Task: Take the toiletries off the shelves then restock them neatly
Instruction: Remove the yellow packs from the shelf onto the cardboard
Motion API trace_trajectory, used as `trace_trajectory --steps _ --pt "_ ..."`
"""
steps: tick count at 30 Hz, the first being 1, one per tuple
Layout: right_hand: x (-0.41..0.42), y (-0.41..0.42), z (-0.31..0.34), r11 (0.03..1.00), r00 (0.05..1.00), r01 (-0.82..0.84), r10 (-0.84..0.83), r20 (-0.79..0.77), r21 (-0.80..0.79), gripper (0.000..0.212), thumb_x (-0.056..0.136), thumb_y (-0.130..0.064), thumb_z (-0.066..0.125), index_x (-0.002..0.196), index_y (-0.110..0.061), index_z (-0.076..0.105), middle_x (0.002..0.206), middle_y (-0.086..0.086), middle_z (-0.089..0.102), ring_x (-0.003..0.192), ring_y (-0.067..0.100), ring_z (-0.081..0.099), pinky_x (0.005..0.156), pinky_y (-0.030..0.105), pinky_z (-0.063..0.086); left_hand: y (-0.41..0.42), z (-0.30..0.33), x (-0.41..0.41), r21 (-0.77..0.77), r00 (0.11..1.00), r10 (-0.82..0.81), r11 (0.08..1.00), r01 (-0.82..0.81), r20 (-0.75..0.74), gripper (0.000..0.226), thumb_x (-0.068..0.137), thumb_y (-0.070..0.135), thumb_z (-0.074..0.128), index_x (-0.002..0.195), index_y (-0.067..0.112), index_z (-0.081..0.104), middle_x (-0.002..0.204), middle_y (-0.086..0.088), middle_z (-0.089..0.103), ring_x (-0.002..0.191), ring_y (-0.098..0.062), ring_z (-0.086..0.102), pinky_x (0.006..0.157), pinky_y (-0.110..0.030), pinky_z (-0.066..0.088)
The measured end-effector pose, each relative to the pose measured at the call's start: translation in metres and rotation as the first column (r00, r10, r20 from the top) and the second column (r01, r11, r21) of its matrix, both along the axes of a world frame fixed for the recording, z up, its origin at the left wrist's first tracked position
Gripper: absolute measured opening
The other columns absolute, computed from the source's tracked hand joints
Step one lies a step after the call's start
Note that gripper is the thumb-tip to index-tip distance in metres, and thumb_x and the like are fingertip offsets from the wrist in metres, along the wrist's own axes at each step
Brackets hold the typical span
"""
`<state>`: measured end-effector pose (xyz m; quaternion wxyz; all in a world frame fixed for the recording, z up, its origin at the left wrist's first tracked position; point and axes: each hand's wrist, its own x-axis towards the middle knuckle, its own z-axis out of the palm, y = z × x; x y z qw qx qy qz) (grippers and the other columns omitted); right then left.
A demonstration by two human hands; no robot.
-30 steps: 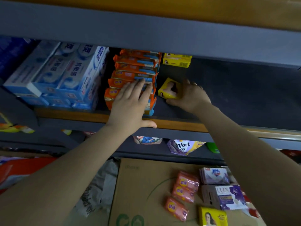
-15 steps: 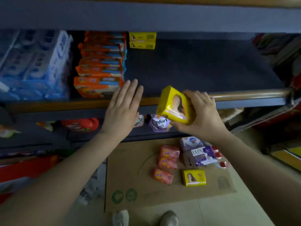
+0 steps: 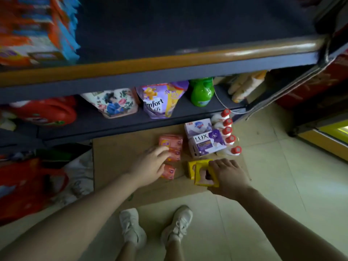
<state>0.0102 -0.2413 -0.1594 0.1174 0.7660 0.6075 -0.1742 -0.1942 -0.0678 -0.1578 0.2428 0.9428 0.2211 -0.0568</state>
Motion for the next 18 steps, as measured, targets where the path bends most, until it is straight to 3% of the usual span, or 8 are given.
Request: trace_trajectory --steps 2,4,8,10,14,18 --pt "0.005 -0.009 -0.025 1.0 1.0 0.003 -0.002 0.031 -0.019 0.076 0.023 -0.056 0.079 0.086 -0.015 0.067 0.077 0.0 0.068 0.071 0.022 0.065 0.061 0.033 0.052 -0.02 -0.019 0.008 -0.112 0.996 0.017 0.993 -0.026 -0.082 0.059 0.079 0.036 0.025 0.122 0.012 0.057 0.132 -0.005 0.051 0.099 -0.029 0.062 0.079 -0.039 0.054" --pt "0.009 -0.011 -0.043 1.0 0.999 0.014 -0.013 0.049 -0.026 0.078 0.031 -0.053 0.082 0.097 -0.013 0.066 0.088 0.003 0.069 0.082 0.024 0.065 0.069 0.038 0.053 -0.033 -0.032 0.016 -0.172 0.991 0.051 0.982 -0.072 -0.125 0.07 0.075 0.042 0.017 0.124 0.011 0.056 0.13 -0.008 0.052 0.101 -0.03 0.06 0.081 -0.041 0.052" --pt "0.013 -0.007 -0.07 1.0 0.999 0.026 -0.026 -0.029 0.002 0.073 0.067 -0.043 0.074 0.129 -0.015 0.047 0.127 0.004 0.055 0.12 0.026 0.049 0.102 0.04 0.036 -0.039 -0.046 0.028 -0.199 0.978 0.165 0.962 -0.187 -0.124 0.043 0.086 0.028 0.038 0.119 0.013 0.06 0.112 -0.007 0.062 0.089 -0.029 0.062 0.073 -0.038 0.051" --pt "0.016 -0.005 -0.078 0.999 0.999 0.024 -0.023 -0.023 0.021 0.074 0.064 -0.04 0.078 0.127 -0.015 0.051 0.124 0.004 0.059 0.117 0.026 0.053 0.102 0.04 0.039 -0.037 -0.048 0.031 -0.199 0.968 0.213 0.951 -0.236 -0.13 0.03 0.09 0.017 0.049 0.118 0.013 0.06 0.109 -0.004 0.063 0.08 -0.019 0.057 0.067 -0.03 0.045" --pt "0.017 -0.002 -0.09 0.992 0.999 0.02 -0.014 -0.052 0.122 0.076 0.047 -0.039 0.088 0.114 -0.014 0.062 0.108 0.004 0.068 0.103 0.026 0.064 0.09 0.043 0.049 -0.034 -0.052 0.033 -0.205 0.963 0.242 0.943 -0.263 -0.121 0.028 0.09 0.013 0.054 0.117 0.013 0.061 0.101 -0.002 0.064 0.072 -0.01 0.047 0.062 -0.025 0.035" --pt "0.009 -0.003 -0.085 0.969 0.995 0.035 -0.012 -0.096 0.246 0.064 0.056 -0.036 0.085 0.113 -0.014 0.064 0.109 0.004 0.068 0.1 0.025 0.065 0.086 0.041 0.051 -0.03 -0.05 0.029 -0.217 0.964 0.246 0.94 -0.262 -0.099 0.03 0.089 0.01 0.054 0.118 0.011 0.06 0.098 -0.002 0.064 0.071 -0.012 0.05 0.062 -0.026 0.041"
